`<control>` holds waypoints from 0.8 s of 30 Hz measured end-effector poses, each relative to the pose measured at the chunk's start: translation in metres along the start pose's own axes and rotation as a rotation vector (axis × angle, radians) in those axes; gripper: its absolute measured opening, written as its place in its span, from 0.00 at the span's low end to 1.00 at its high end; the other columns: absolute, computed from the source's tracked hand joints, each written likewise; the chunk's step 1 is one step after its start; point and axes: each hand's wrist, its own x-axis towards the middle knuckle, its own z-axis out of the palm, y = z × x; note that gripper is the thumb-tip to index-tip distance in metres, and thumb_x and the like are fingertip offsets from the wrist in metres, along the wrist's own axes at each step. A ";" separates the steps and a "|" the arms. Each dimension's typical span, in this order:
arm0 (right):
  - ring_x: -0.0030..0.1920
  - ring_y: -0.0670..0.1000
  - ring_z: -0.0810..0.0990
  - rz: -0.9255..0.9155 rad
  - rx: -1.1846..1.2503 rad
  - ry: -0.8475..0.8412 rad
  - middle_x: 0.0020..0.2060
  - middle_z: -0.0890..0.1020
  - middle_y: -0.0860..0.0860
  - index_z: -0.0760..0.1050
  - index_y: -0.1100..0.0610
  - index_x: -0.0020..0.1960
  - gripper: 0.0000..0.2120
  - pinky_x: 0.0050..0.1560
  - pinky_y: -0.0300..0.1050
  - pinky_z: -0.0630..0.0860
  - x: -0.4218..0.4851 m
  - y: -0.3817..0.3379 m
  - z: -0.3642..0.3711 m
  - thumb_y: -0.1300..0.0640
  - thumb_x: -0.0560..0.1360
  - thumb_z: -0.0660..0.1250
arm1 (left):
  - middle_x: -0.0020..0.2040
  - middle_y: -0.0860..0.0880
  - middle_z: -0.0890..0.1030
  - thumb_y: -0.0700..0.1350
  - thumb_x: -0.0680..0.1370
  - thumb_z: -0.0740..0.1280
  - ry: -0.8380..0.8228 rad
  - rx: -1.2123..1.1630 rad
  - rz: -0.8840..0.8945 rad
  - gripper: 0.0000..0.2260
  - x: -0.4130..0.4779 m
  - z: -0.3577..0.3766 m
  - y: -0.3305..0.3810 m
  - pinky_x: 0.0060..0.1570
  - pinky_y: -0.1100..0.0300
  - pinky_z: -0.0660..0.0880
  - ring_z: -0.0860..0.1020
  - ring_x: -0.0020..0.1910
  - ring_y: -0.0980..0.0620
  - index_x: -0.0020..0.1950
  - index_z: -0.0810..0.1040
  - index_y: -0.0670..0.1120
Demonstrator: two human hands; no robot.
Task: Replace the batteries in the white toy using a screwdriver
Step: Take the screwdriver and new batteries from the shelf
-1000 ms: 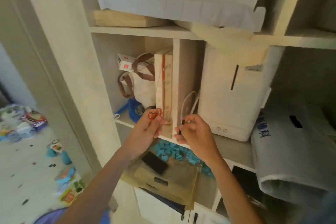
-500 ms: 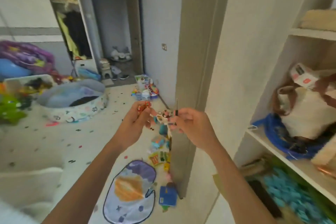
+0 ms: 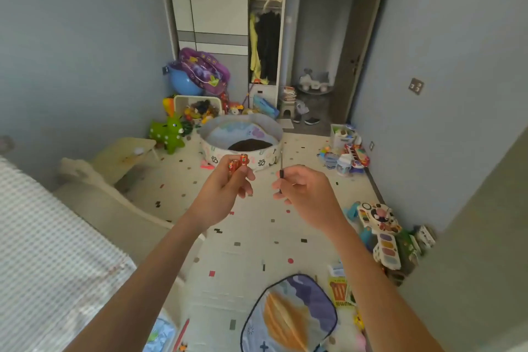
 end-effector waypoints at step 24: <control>0.38 0.46 0.91 -0.131 -0.014 -0.305 0.43 0.90 0.50 0.80 0.44 0.44 0.10 0.48 0.51 0.87 0.574 0.099 0.108 0.59 0.79 0.71 | 0.47 0.47 0.83 0.40 0.87 0.56 0.345 -0.025 -0.175 0.07 0.464 -0.109 -0.198 0.50 0.48 0.80 0.85 0.46 0.46 0.62 0.73 0.42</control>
